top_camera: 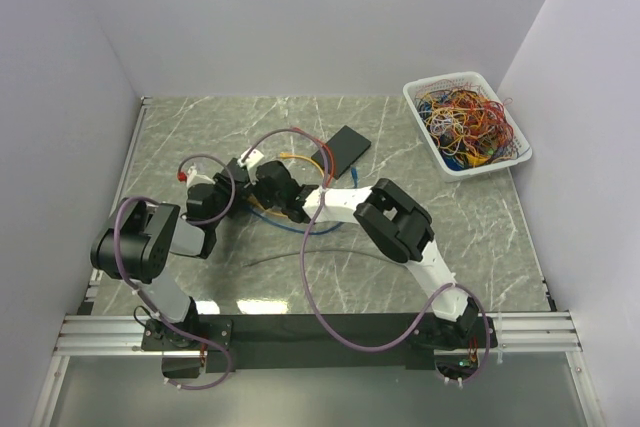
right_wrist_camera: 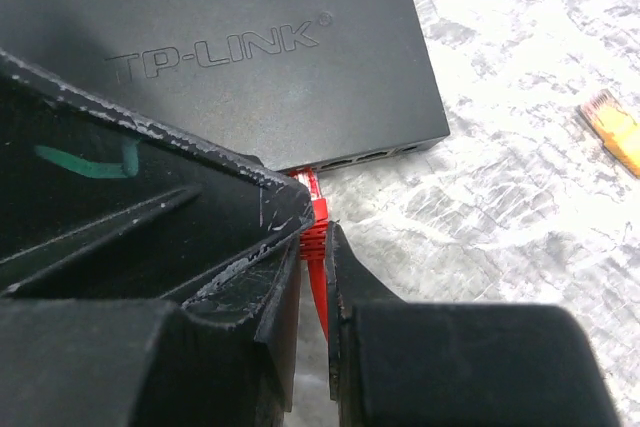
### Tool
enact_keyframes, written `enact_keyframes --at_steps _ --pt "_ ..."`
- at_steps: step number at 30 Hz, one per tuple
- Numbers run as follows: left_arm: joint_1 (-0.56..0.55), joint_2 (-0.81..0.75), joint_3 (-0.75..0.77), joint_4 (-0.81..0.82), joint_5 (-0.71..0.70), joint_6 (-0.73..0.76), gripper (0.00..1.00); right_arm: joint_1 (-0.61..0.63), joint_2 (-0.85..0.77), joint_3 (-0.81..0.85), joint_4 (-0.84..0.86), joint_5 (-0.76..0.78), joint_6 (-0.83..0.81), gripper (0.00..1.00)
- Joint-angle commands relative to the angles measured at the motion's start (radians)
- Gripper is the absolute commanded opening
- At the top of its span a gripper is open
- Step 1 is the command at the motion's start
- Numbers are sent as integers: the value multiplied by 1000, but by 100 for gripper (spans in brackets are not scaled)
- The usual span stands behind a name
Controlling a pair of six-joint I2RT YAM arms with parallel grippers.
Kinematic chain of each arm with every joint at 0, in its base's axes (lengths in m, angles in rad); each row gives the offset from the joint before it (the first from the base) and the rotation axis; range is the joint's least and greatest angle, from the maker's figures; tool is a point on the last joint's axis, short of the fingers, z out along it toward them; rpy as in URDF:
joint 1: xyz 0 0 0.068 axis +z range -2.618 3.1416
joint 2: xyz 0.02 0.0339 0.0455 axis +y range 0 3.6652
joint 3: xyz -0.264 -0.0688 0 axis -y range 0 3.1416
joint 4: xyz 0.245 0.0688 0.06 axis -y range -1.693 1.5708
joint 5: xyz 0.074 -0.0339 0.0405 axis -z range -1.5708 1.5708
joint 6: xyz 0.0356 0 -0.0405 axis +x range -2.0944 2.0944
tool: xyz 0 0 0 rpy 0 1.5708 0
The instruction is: Insert the plug into the switch port
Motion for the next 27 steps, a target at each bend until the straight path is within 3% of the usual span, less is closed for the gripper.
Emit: enact_keyframes --at_steps 1,2,5,10,16,27 --pt "-57 72 -57 -347 126 40 48 11 -55 80 310 36 5 6" --pt "-55 73 -53 -347 130 37 48 11 -61 74 311 42 4 19" --pt "-55 58 -25 -363 133 29 49 11 -70 72 280 67 -10 43" --pt "-55 -16 16 -452 104 42 49 9 -118 -6 300 84 -16 63" --pt "-52 -80 116 -567 46 72 50 9 -208 -114 295 130 -18 65" --pt "-52 -145 294 -727 -18 106 49 3 -572 -389 225 274 -15 66"
